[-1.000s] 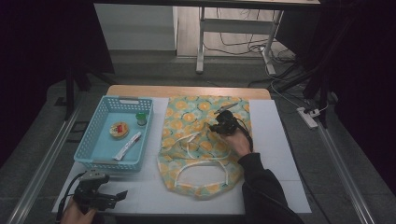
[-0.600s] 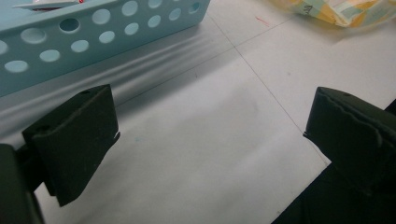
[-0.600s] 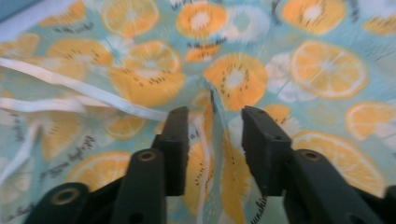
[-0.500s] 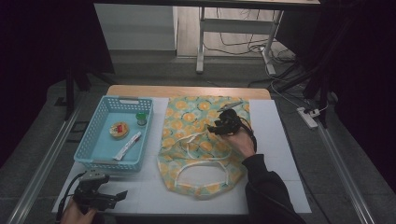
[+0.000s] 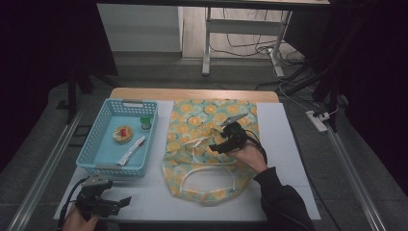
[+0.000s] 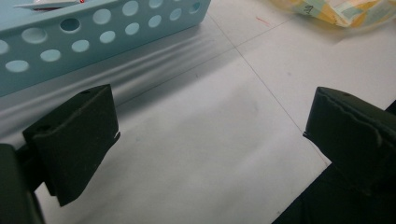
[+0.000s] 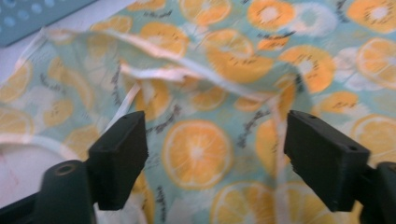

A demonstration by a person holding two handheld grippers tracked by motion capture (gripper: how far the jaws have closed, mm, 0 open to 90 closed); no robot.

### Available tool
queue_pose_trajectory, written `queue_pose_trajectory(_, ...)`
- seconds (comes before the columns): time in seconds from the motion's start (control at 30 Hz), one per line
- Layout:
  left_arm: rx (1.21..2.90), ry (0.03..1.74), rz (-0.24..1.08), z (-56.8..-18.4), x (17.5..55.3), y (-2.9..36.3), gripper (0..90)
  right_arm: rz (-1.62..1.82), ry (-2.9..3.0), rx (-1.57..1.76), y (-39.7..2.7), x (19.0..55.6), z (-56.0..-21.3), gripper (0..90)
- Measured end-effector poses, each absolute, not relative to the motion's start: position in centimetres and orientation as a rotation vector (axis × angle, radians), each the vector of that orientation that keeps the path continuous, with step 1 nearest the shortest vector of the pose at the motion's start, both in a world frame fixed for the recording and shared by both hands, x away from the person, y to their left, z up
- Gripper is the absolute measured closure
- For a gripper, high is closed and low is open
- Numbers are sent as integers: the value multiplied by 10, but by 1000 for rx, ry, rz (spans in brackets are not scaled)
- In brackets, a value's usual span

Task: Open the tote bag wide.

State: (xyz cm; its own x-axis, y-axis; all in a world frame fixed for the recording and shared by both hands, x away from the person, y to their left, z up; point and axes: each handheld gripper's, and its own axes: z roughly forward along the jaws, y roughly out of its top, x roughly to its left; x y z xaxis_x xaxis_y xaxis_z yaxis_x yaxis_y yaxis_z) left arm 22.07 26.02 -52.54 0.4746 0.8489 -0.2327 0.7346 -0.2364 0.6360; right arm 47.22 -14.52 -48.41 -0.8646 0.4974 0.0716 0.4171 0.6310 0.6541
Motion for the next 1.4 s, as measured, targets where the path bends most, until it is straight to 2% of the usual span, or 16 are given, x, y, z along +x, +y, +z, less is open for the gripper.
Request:
queue_pose_trajectory(0.67, 2027, 1306, 210, -525, 221, 260, 26, 891, 2797, 579, -147, 440, -522, 208)
queue_pose_trajectory(0.73, 2029, 1306, 209, -525, 221, 260, 27, 907, 2794, 558, -149, 438, -523, 257)
queue_pose_trajectory(0.77, 2030, 1305, 210, -525, 221, 260, 27, 917, 2794, 552, -149, 438, -522, 309)
queue_pose_trajectory(0.97, 2033, 1307, 214, -526, 221, 259, 27, 925, 2803, 533, -151, 437, -518, 646)
queue_pose_trajectory(1.0, 2034, 1307, 213, -526, 221, 259, 28, 930, 2801, 554, -153, 439, -518, 742)
queue_pose_trajectory(1.03, 2034, 1308, 213, -526, 221, 259, 28, 930, 2801, 554, -153, 439, -518, 742)
queue_pose_trajectory(1.17, 2034, 1308, 212, -526, 221, 259, 28, 936, 2822, 562, -155, 441, -517, 875)
queue_pose_trajectory(1.4, 2035, 1309, 211, -526, 221, 259, 29, 951, 2827, 572, -153, 442, -512, 900)
